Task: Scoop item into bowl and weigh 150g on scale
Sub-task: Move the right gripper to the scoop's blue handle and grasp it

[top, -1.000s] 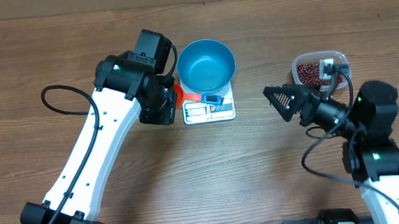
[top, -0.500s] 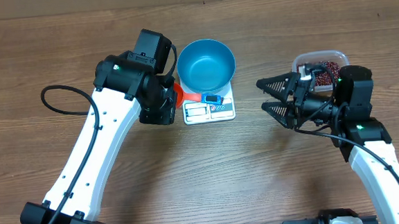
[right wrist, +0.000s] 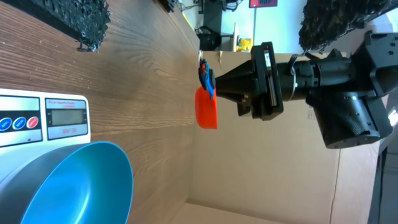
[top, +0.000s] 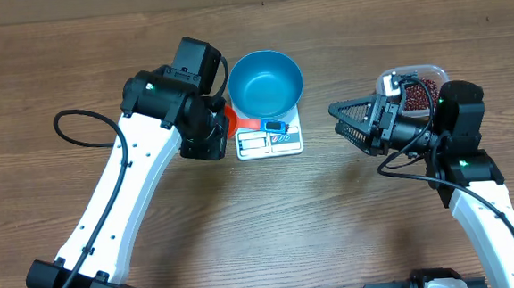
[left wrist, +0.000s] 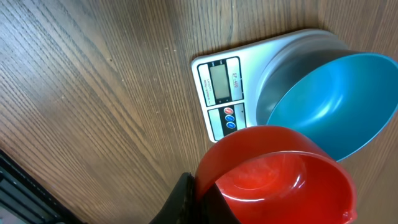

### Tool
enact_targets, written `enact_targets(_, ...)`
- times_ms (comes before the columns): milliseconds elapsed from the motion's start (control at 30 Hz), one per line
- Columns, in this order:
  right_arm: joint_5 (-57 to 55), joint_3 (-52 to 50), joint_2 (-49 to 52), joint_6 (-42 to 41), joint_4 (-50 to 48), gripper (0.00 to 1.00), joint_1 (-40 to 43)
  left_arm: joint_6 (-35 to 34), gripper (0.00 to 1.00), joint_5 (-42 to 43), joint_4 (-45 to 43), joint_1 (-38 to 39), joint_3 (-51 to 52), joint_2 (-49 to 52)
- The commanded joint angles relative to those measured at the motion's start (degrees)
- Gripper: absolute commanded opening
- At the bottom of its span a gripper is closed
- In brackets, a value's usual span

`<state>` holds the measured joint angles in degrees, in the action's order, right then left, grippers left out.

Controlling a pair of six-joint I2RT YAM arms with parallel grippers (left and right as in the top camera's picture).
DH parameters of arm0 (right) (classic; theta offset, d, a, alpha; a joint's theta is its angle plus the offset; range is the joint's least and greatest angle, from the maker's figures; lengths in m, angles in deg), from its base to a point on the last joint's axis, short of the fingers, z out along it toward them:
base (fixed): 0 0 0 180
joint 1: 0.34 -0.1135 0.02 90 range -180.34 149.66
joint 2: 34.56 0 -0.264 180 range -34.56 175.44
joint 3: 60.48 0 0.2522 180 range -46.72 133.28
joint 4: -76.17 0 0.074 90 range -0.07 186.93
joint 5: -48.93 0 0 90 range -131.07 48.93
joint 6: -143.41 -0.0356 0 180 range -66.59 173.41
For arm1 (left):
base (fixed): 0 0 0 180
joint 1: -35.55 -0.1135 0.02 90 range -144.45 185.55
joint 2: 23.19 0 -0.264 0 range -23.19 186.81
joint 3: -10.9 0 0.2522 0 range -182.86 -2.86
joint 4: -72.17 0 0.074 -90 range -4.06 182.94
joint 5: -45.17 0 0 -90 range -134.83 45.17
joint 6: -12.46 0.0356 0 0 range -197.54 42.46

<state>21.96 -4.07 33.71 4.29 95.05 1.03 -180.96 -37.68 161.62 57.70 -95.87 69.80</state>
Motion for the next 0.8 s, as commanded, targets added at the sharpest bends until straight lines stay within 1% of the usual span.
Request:
enact_targets(0,-1.25,1.14,-0.09,-0.04,-0.61,1.0,-1.03,-0.55,0.04,1.57,-0.68,0.39,-0.94,-1.4)
enact_targets(133,0.09,1.14,-0.09,-0.15,-2.05,1.0,-4.02,-0.57,0.04,3.63,-1.92,0.39,-0.96,-1.4)
enact_targets(200,0.22,1.14,-0.09,-1.77,-4.26,1.0,-6.69,-0.57,0.04,5.07,-2.95,0.44,-0.96,-1.4)
enact_targets(333,-1.07,1.14,-0.09,-4.72,-11.67,1.0,-11.37,-1.62,0.04,6.49,-4.39,0.52,-0.96,-1.4)
enact_targets(500,-7.48,1.14,-0.09,-6.69,-12.26,1.0,-12.61,-4.11,0.04,6.54,-4.39,1.7,-0.96,-1.4)
enact_targets(567,-9.55,1.14,-0.09,-7.65,-12.37,1.0,-12.61,-6.67,0.04,6.67,-4.42,2.89,-0.96,-1.4)
enact_targets(633,-11.21,1.14,-0.09,-8.15,-12.44,1.0,-12.61,-9.29,0.04,6.67,-4.61,4.13,-0.96,-1.4)
enact_targets(767,-12.0,1.14,-0.09,-8.44,-14.51,1.0,-12.61,-11.58,0.04,6.6,-5.97,6.08,-0.96,-1.4)
